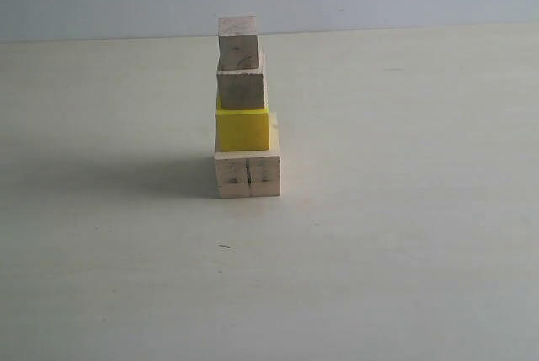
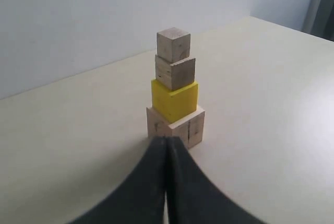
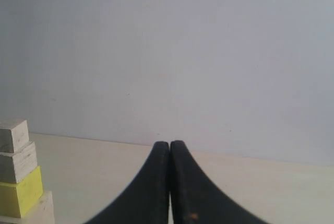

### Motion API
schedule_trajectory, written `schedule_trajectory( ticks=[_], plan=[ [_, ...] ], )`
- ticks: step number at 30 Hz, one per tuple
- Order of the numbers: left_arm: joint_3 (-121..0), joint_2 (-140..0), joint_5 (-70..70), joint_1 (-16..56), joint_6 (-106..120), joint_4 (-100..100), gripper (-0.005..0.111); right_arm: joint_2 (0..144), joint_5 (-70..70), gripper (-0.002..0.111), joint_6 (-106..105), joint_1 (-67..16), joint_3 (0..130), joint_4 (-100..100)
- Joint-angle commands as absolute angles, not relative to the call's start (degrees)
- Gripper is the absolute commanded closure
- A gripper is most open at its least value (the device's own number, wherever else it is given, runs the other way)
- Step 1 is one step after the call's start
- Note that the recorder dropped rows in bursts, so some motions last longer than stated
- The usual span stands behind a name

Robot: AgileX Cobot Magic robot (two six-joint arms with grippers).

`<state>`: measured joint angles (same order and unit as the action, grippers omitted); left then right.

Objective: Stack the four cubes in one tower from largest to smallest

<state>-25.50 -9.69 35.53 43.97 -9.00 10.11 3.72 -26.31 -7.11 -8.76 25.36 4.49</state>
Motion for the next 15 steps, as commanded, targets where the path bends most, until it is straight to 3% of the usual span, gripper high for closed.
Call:
schedule_trajectory(
  ticks=[1, 15],
  plan=[
    [-25.34, -9.36, 34.11, 43.93, -9.38, 9.63, 0.107, 3.39, -20.08, 0.108, -7.52, -9.05, 21.30, 4.42],
    [-25.34, -9.36, 34.11, 43.93, -9.38, 10.42, 0.107, 3.39, -20.15, 0.108, -7.52, -9.05, 21.03, 4.00]
  ],
)
